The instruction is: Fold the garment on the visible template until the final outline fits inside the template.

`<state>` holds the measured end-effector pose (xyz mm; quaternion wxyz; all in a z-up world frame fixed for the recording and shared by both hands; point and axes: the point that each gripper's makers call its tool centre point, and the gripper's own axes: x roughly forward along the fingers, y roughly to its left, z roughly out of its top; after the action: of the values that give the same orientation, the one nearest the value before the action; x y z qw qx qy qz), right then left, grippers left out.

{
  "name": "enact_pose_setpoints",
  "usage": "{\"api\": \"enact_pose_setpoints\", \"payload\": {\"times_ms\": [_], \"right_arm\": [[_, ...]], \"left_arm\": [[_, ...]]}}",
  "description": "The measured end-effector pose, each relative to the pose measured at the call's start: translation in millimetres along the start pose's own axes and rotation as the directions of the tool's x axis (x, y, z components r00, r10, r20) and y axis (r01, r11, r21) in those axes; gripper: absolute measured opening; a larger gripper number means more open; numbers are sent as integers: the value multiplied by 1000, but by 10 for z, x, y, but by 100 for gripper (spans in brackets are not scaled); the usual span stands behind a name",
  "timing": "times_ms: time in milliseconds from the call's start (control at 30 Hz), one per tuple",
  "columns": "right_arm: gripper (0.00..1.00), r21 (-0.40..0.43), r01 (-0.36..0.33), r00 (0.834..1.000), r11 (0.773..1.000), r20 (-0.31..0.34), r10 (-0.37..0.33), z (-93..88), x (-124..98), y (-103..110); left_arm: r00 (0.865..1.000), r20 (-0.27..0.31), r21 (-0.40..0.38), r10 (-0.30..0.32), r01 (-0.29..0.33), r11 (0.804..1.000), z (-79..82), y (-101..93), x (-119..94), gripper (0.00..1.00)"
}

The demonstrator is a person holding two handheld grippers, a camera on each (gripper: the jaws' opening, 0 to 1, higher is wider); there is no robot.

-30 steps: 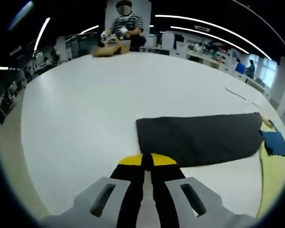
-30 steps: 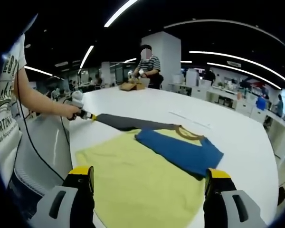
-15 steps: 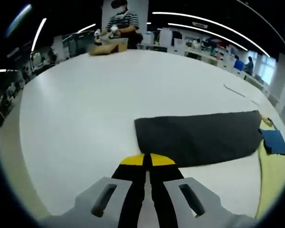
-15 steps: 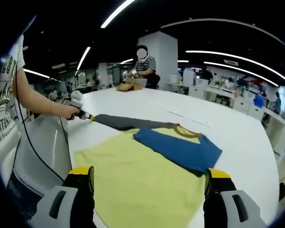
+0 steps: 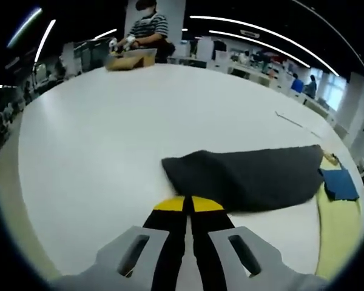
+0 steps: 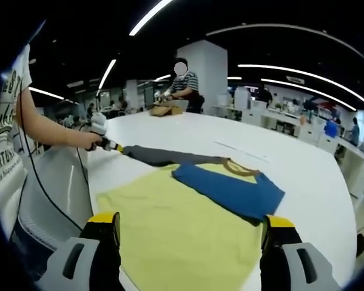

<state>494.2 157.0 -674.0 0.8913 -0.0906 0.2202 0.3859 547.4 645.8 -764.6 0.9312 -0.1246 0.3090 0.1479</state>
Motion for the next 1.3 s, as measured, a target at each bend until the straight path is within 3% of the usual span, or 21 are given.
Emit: {"api": "enact_pose_setpoints", "payload": {"times_ms": [567,933,1000,1300], "right_arm": [[99,-4,-25,1000,1000,-16,25,-14,14,82],[99,-7,-28,999,1000,-16,28,-14,28,104],[99,-5,-27,1000,1000,-16,27,-15,32,106],[99,-1,-33,999,999,-6,33,-4,40,142]], "left_arm": [[990,48,-28,-136,137,990,267,-448,-101,0],[973,89,18,-215,214,977,486,-744,-159,0],[966,96,-1,-240,242,970,524,-829,-167,0],[954,110,33,-280,278,960,616,-1039,-177,0]]}}
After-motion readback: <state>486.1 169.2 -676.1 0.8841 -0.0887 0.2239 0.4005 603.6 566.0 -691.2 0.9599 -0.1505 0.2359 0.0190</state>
